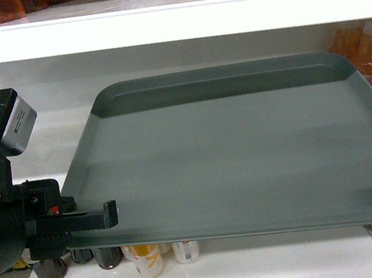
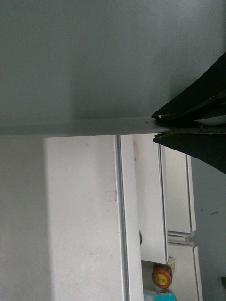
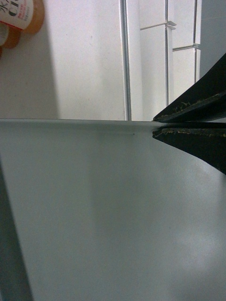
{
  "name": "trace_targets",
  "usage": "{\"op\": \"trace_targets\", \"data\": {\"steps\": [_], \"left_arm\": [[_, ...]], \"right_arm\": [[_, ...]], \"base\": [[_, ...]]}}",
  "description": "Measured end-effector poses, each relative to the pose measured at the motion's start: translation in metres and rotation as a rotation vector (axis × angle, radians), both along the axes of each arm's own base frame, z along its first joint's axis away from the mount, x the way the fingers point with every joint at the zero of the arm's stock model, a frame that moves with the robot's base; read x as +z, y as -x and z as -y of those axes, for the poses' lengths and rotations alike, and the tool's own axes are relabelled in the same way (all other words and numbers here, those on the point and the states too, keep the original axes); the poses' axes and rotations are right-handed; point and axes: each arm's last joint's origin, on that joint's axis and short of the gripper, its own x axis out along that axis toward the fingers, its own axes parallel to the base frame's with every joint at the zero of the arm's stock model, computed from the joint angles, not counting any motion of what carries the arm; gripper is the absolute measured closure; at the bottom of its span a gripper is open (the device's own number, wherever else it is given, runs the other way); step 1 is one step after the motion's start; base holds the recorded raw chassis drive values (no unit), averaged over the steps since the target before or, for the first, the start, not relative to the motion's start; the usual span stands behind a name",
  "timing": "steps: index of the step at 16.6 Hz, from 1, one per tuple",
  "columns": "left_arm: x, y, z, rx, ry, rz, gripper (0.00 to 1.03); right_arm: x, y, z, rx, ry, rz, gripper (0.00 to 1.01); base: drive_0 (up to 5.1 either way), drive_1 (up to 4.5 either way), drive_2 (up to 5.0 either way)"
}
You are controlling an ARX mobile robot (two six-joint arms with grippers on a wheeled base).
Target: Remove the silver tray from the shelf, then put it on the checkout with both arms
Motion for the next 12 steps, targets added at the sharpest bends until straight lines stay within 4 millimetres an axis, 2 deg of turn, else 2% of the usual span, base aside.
{"op": "trace_targets", "data": {"steps": [12], "left_arm": [[-0.0018, -0.0002, 0.0, -0.008, -0.02, -0.007, 1.0]], "right_arm": [[-0.0033, 0.0001, -0.0002, 0.0, -0.006, -0.018, 0.99]], "base": [[0.0, 0.0, 0.0]]}}
